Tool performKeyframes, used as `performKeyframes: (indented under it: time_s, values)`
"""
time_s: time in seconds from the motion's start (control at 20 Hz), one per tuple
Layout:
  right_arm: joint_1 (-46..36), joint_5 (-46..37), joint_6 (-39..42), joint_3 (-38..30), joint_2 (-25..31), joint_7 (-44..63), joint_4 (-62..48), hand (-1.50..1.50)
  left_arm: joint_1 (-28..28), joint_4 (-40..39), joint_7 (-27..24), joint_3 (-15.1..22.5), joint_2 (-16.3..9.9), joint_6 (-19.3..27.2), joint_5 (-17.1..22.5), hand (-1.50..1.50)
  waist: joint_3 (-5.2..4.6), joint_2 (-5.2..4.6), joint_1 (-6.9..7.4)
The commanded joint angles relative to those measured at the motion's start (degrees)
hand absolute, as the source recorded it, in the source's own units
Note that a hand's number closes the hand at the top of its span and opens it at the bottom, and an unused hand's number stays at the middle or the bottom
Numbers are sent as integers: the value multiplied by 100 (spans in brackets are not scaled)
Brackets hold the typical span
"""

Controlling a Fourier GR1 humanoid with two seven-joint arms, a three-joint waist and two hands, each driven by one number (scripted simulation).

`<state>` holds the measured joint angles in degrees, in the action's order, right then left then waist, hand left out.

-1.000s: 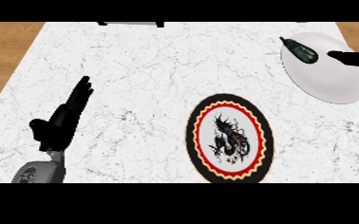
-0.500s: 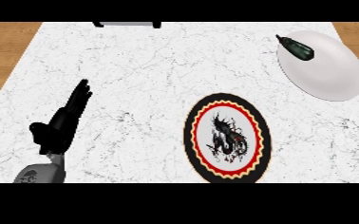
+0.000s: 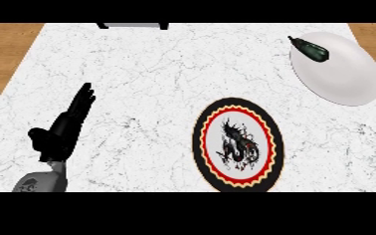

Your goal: Pick the eggplant from the plate and place it in the plate

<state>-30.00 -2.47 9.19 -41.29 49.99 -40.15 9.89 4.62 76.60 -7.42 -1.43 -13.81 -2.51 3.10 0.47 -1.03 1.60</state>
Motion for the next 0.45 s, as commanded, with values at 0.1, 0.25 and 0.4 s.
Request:
performKeyframes:
  time_s: [0.1,0.25,0.4]
  values:
    - [521,-91,341,59,111,-511,-64,-150,83,260,293,-43,-48,-30,84,0,18,-9,58]
    - [632,-88,320,48,69,-734,-65,-150,-142,-23,-198,-49,-26,-88,-4,0,4,-1,36]
    - [687,-55,231,-3,3,-873,-99,-150,206,42,159,51,138,167,-118,0,16,-13,7]
